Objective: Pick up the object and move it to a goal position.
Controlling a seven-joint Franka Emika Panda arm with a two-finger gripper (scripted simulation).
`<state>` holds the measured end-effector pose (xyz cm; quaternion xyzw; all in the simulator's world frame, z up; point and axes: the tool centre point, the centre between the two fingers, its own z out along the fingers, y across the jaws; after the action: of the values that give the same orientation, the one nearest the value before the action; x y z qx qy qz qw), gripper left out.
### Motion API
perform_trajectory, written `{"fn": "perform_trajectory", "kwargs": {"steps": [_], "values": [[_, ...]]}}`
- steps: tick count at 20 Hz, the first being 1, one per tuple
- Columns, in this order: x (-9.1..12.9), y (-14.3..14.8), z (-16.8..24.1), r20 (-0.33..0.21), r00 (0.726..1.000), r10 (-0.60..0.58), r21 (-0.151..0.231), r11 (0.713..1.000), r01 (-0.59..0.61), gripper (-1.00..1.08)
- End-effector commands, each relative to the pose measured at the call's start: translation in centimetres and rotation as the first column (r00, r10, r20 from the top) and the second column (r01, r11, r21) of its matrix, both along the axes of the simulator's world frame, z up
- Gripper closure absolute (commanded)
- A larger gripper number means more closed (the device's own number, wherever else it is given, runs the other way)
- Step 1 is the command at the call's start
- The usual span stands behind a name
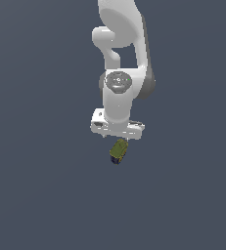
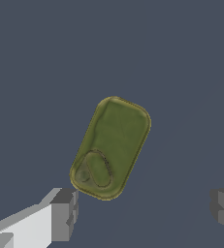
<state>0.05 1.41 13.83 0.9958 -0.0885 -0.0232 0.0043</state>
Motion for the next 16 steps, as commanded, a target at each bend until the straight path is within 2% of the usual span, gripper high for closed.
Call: {"fn": "perform_trajectory", "kwargs": {"steps": [1,9,16], "values": [[0.3,0.2,-0.4,0.006,0.999,-0.053,-0.001,0.999,0.053,-0.92],[1.4,1.1,-1.8,0.029,0.969,-0.245,0.000,0.969,0.245,-0.92],[2.0,1.5,-2.6,0.042,0.936,-0.349,0.003,0.937,0.349,-0.92]]}}
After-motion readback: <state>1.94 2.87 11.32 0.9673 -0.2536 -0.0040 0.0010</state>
